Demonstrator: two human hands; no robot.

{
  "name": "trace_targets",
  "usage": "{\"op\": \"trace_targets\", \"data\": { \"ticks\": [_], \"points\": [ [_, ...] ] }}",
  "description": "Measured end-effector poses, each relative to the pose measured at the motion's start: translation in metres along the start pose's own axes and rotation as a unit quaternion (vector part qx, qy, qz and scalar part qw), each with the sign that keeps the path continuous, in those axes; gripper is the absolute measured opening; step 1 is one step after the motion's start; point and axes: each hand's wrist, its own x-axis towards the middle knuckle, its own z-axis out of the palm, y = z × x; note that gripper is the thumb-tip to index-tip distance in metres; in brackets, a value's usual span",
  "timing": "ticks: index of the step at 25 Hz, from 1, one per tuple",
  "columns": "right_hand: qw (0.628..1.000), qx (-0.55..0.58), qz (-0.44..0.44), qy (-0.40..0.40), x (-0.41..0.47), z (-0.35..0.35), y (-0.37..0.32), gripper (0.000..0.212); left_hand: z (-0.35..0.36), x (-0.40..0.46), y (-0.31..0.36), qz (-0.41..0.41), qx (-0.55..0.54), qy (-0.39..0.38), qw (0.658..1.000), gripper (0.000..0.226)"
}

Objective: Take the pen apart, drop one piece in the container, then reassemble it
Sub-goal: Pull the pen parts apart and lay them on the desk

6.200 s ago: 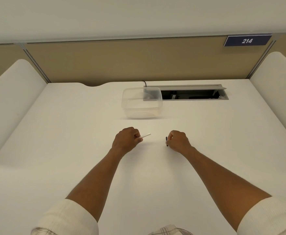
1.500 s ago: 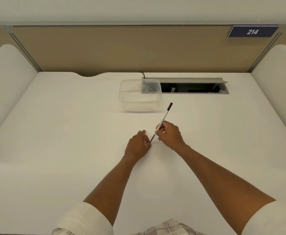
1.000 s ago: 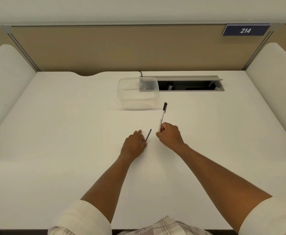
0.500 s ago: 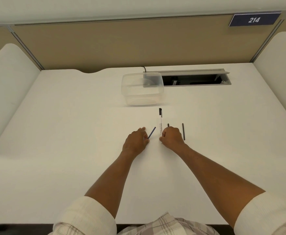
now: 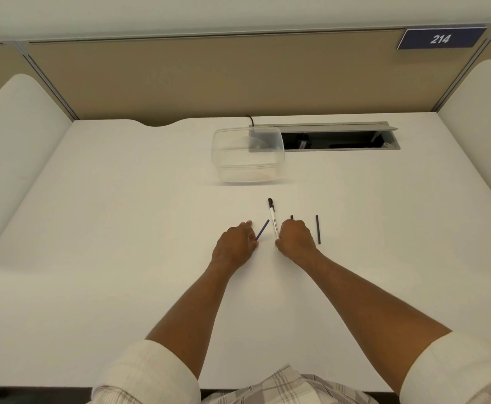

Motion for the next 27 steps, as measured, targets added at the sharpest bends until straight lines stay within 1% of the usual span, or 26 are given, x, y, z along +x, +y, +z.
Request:
{"op": "trace_targets", "data": {
  "ticks": [5,8,11,13,15,17,18,22,24,27],
  "points": [
    [1.0,0.0,0.004,-0.018,-0.002,-0.003,-0.001,0.012,-0.002,0.0,0.001,0.002,0.016,-0.003,1.0,0.01],
    [1.0,0.004,-0.002,-0.018,-0.002,-0.007,-0.002,0.02,-0.005,0.002,0.004,0.008,0.041,0.006,0.999,0.01],
    [0.997,0.064,-0.033,0.015,-0.003,-0.01,-0.004,0.025,-0.007,0.002,0.006,0.013,0.065,0.016,0.998,0.008],
    [0.991,0.109,-0.071,0.029,-0.003,-0.013,-0.009,0.028,-0.009,0.003,0.007,0.018,0.076,0.019,0.997,0.008],
    [0.985,0.138,-0.101,0.037,-0.001,-0.016,-0.013,0.022,-0.01,0.004,0.009,0.023,0.083,0.019,0.996,0.009],
    [0.983,0.143,-0.11,0.041,0.001,-0.018,-0.017,0.009,-0.012,0.006,0.01,0.023,0.083,0.02,0.996,0.009],
    [0.984,0.139,-0.109,0.038,0.002,-0.019,-0.018,0.006,-0.012,0.007,0.01,0.02,0.077,0.022,0.997,0.009],
    [0.99,0.11,-0.079,0.028,0.006,-0.023,-0.018,0.007,-0.013,0.015,0.002,0.013,0.042,0.039,0.998,0.008],
    [0.99,0.116,-0.069,0.037,0.011,-0.028,-0.016,0.006,-0.013,0.022,-0.003,0.008,0.029,0.038,0.999,0.02],
    [0.984,0.157,-0.048,0.064,0.022,-0.04,-0.015,0.006,-0.012,0.035,-0.01,-0.022,0.032,0.0,0.999,0.053]
  ]
}}
